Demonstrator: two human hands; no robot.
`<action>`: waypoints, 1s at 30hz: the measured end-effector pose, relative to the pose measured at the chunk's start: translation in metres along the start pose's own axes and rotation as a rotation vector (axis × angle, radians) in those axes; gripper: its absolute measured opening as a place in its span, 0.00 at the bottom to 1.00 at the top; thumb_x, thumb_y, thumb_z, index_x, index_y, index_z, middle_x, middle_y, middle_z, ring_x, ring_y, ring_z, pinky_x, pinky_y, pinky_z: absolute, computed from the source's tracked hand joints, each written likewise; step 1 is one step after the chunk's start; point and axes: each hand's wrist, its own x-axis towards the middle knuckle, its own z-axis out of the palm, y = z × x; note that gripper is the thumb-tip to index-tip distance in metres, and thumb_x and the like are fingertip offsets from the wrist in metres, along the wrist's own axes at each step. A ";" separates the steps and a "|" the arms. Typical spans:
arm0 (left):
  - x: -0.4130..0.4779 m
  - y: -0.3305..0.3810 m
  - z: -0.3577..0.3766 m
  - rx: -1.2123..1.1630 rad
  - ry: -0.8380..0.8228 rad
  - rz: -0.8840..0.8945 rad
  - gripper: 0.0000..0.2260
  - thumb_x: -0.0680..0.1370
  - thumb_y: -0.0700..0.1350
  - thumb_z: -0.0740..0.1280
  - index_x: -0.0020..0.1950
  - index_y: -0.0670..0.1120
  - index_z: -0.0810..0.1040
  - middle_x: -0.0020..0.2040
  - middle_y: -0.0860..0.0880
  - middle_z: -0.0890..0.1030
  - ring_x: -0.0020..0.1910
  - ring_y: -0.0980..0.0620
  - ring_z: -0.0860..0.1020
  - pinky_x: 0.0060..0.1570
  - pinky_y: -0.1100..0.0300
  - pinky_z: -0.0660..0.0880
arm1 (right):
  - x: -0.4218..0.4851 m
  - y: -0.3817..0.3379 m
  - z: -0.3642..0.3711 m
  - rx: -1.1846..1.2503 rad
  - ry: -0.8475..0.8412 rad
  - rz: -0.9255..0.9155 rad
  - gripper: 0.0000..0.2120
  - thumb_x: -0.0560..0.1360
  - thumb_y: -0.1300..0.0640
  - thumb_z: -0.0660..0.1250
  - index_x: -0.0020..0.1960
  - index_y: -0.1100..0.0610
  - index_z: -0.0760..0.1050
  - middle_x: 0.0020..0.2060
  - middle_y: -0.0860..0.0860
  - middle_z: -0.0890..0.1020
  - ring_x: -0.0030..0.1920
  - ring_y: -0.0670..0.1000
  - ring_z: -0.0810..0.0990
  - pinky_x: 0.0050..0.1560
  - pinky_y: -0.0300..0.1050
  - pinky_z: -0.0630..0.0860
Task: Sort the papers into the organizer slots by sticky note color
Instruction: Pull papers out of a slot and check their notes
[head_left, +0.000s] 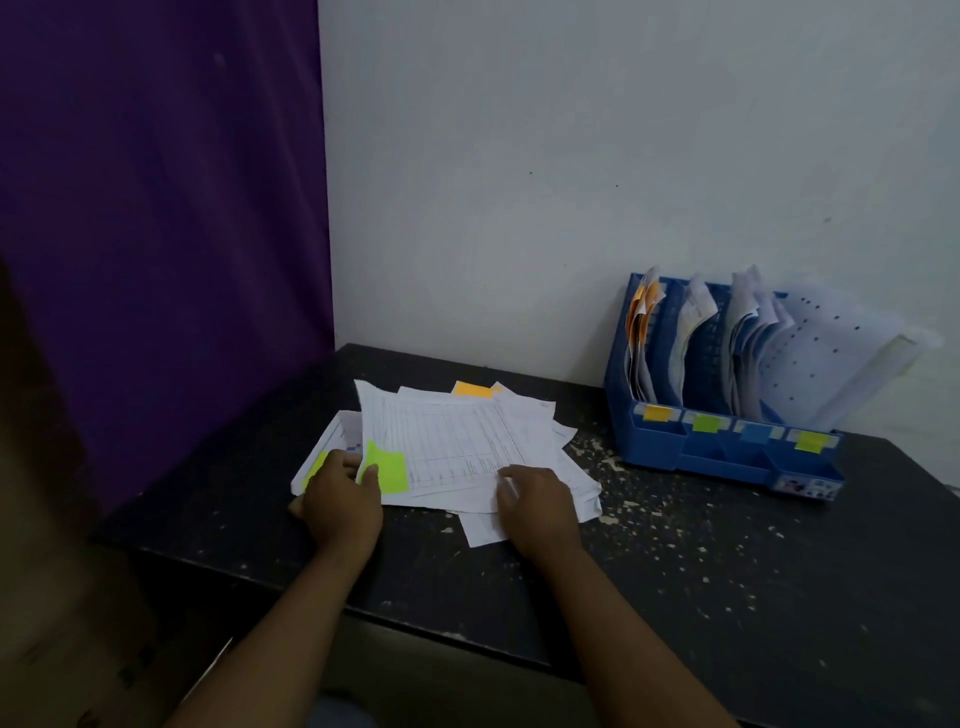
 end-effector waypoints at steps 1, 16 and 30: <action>-0.001 0.003 0.000 -0.027 0.003 0.003 0.05 0.80 0.47 0.73 0.50 0.50 0.78 0.42 0.56 0.80 0.44 0.50 0.78 0.57 0.51 0.60 | 0.001 0.000 -0.002 0.009 -0.003 0.003 0.14 0.84 0.49 0.63 0.64 0.50 0.83 0.60 0.47 0.85 0.59 0.48 0.81 0.67 0.47 0.74; -0.025 0.029 -0.037 -0.270 0.084 0.093 0.09 0.85 0.46 0.67 0.58 0.44 0.85 0.51 0.50 0.84 0.51 0.50 0.78 0.49 0.57 0.69 | -0.057 0.008 -0.022 0.228 0.058 0.042 0.20 0.80 0.51 0.70 0.71 0.49 0.77 0.69 0.45 0.79 0.68 0.42 0.71 0.72 0.39 0.66; -0.038 0.197 -0.081 -0.805 -0.060 0.464 0.05 0.80 0.46 0.75 0.53 0.48 0.82 0.45 0.51 0.85 0.43 0.57 0.83 0.43 0.64 0.80 | -0.033 -0.020 -0.138 0.576 0.319 0.027 0.39 0.75 0.42 0.76 0.81 0.44 0.62 0.76 0.42 0.70 0.74 0.43 0.69 0.71 0.44 0.70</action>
